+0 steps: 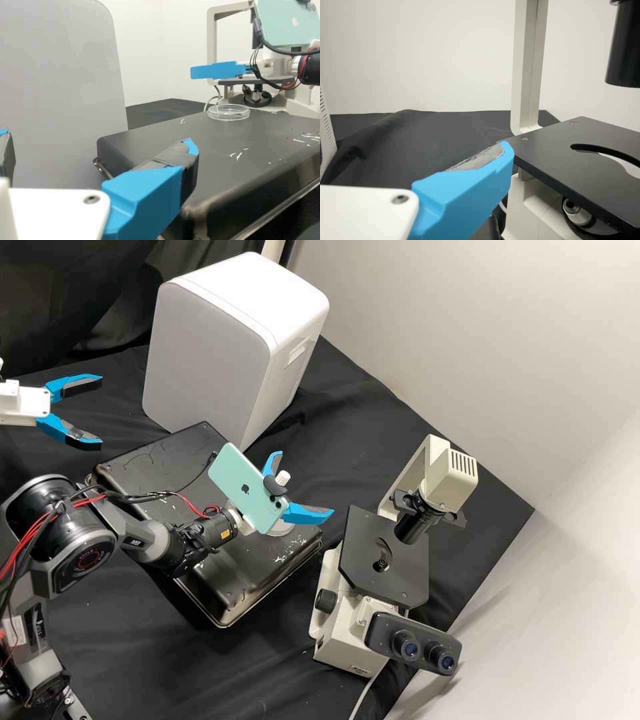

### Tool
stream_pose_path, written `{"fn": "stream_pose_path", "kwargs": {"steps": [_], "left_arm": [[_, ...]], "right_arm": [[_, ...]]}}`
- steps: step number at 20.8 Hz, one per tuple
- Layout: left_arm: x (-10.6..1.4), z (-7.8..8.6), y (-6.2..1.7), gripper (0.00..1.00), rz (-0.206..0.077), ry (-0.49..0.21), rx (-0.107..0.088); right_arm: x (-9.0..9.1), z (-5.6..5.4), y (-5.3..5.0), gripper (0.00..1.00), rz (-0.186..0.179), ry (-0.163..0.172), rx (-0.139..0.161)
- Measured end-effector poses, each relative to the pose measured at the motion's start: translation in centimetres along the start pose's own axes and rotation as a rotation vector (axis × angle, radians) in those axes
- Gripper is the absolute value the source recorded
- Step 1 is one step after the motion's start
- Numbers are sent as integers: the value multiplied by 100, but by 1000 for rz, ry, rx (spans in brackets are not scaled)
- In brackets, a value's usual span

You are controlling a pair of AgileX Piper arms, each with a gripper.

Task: Place the petri dish on the microscope

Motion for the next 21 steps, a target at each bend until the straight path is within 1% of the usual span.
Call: {"fn": "stream_pose_path", "kwargs": {"steps": [8,10,12,14,16,18,19,21], "left_arm": [[0,9,-1,100,-1,-4,-1],[-1,9,2,100,1,-4,-1],[-8,12,18,100,11,-6,-1],[-11,13,26,100,15,-7,-1],[-12,15,28,100,17,-7,-2],[-12,23,27,100,16,-11,-3],[-12,23,27,100,16,-11,-3],[-12,26,27,100,16,-13,-3]], "right_arm": [[0,-3,2,100,3,3,0],[-18,13,-11,100,-2,-2,4],[-78,49,-33,100,-4,-8,4],[-201,91,-32,100,-2,-18,5],[-312,104,-14,100,16,-8,4],[-425,105,-18,100,33,21,-3],[-466,102,-29,100,33,38,-8],[-550,125,-62,100,31,49,-13]]}}
